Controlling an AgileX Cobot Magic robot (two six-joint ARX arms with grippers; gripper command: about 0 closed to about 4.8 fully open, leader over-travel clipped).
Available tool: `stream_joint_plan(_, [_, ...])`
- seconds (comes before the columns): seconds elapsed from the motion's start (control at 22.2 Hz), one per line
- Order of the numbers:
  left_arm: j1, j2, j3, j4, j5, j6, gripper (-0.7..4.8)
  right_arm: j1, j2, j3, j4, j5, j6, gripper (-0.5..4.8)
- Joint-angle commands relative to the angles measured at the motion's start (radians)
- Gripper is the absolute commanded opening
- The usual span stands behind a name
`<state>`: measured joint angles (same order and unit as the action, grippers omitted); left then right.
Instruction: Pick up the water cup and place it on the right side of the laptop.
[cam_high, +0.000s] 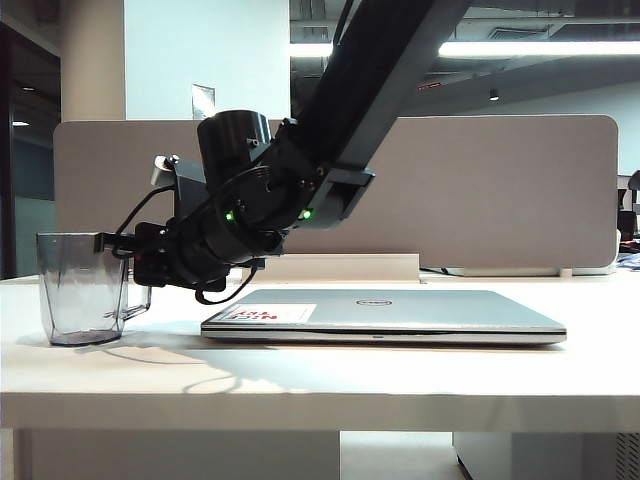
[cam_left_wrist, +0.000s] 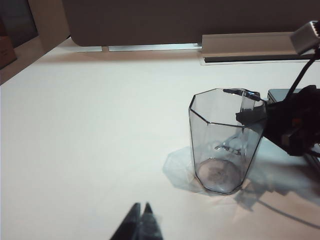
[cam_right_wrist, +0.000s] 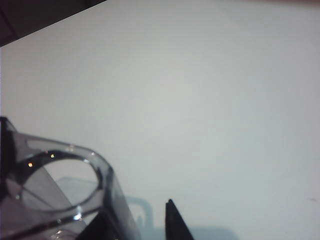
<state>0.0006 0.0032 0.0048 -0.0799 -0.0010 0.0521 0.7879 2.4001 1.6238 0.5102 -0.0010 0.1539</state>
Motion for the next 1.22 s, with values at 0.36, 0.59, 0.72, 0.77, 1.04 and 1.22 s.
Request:
stream_joint_plan(0.36, [0.001, 0.001, 0.004, 0.006, 0.005, -0.002, -0.04, 0.002, -0.003, 0.006, 0.018, 0.002, 0.003, 0.73])
stream_joint_plan(0.59, [0.001, 0.001, 0.004, 0.005, 0.005, -0.004, -0.04, 0.002, -0.003, 0.006, 0.018, -0.002, 0.002, 0.23])
stream_joint_plan(0.72, [0.001, 0.001, 0.004, 0.005, 0.005, -0.004, -0.04, 0.003, -0.005, 0.006, 0.018, -0.002, -0.002, -0.01])
stream_joint_plan(0.77, [0.001, 0.001, 0.004, 0.005, 0.005, -0.004, -0.04, 0.003, -0.007, 0.006, 0.018, -0.002, -0.003, -0.01])
stream_joint_plan(1.04, [0.001, 0.001, 0.004, 0.005, 0.005, -0.004, -0.04, -0.003, -0.083, 0.006, -0.037, -0.001, -0.077, -0.01])
stream_joint_plan(1.22, [0.001, 0.001, 0.004, 0.005, 0.005, -0.004, -0.04, -0.013, -0.148, 0.006, -0.121, 0.007, -0.088, -0.01])
